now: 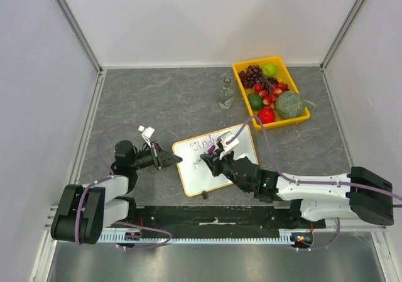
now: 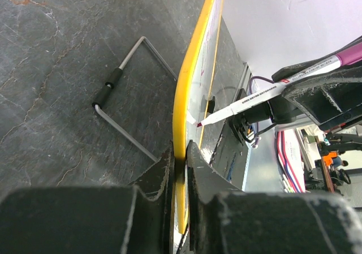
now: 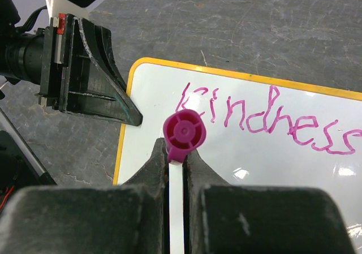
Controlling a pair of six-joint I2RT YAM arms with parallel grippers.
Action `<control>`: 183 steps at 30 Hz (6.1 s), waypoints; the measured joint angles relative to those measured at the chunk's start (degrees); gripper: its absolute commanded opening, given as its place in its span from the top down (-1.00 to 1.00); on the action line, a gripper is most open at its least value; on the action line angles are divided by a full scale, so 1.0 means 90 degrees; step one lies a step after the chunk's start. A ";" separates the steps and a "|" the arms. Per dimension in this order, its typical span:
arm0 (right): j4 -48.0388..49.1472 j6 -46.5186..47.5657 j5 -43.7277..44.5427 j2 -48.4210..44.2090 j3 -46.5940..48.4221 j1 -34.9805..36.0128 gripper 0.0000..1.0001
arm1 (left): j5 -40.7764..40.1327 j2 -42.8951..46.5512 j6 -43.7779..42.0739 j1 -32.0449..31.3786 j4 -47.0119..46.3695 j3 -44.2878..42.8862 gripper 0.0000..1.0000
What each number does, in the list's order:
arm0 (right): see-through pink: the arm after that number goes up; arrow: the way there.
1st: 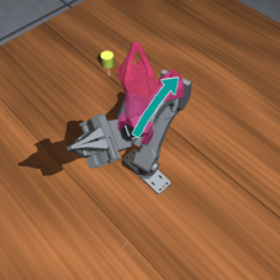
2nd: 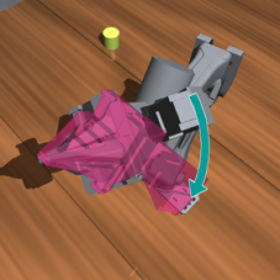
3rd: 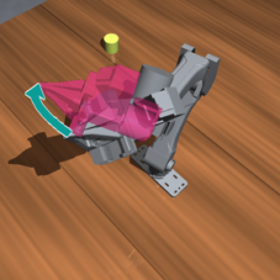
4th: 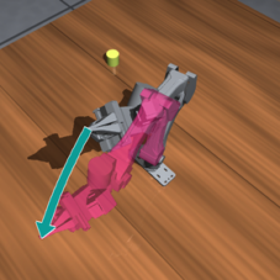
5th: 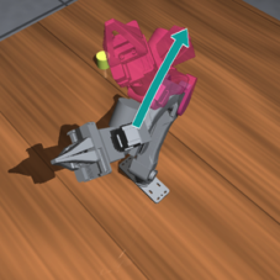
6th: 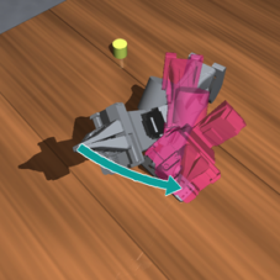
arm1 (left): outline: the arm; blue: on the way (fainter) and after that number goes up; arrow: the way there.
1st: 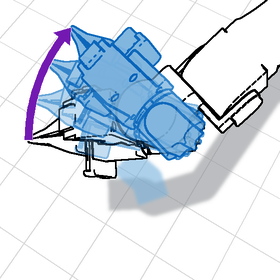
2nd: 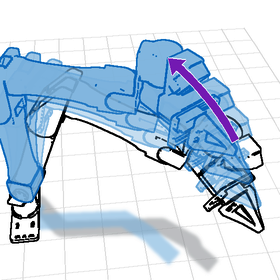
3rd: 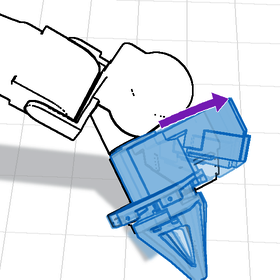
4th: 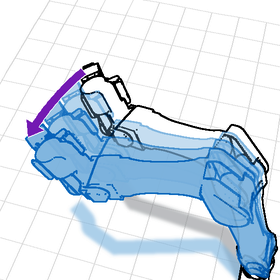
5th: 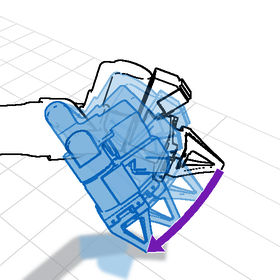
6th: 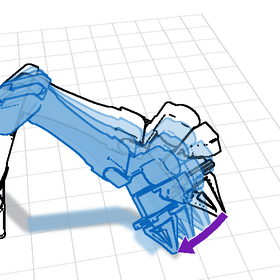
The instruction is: Write a sentence on the whiteboard
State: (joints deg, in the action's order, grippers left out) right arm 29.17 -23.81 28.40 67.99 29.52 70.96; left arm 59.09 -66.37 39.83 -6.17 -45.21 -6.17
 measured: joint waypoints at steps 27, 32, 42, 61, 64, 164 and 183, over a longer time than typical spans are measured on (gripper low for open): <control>0.0141 -0.0313 -0.0199 -0.0129 -0.0323 0.0000 1.00 | 0.0000 0.0000 0.0000 0.0000 0.0000 0.0000 0.96; 0.0138 -0.0311 -0.0143 -0.0129 -0.0323 0.0002 1.00 | 0.0000 0.0000 0.0000 0.0000 0.0000 0.0000 0.96; 0.0146 -0.0347 -0.0024 -0.0129 -0.0318 0.0002 1.00 | 0.0000 0.0000 0.0000 0.0000 0.0000 0.0000 0.96; 0.0231 -0.0457 0.0172 -0.0291 -0.0321 -0.0274 1.00 | 0.0000 0.0002 0.0000 0.0000 0.0000 0.0000 0.96; 0.0199 -0.0454 0.0165 -0.0323 -0.0321 -0.0294 1.00 | -0.0002 0.0002 0.0000 0.0000 -0.0002 0.0000 0.96; -0.0901 -0.0576 -0.0425 -0.1583 -0.0748 -0.0942 1.00 | 0.0000 0.0000 0.0000 0.0000 -0.0007 -0.0005 0.96; -0.0682 -0.0627 -0.0321 -0.1513 -0.0755 -0.0993 1.00 | 0.0002 0.0000 0.0000 0.0000 -0.0007 -0.0005 0.96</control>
State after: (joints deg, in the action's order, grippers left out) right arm 23.03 -29.45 25.52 54.37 22.72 62.02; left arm 59.11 -66.37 39.83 -6.17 -45.28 -6.22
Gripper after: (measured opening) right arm 0.066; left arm 0.141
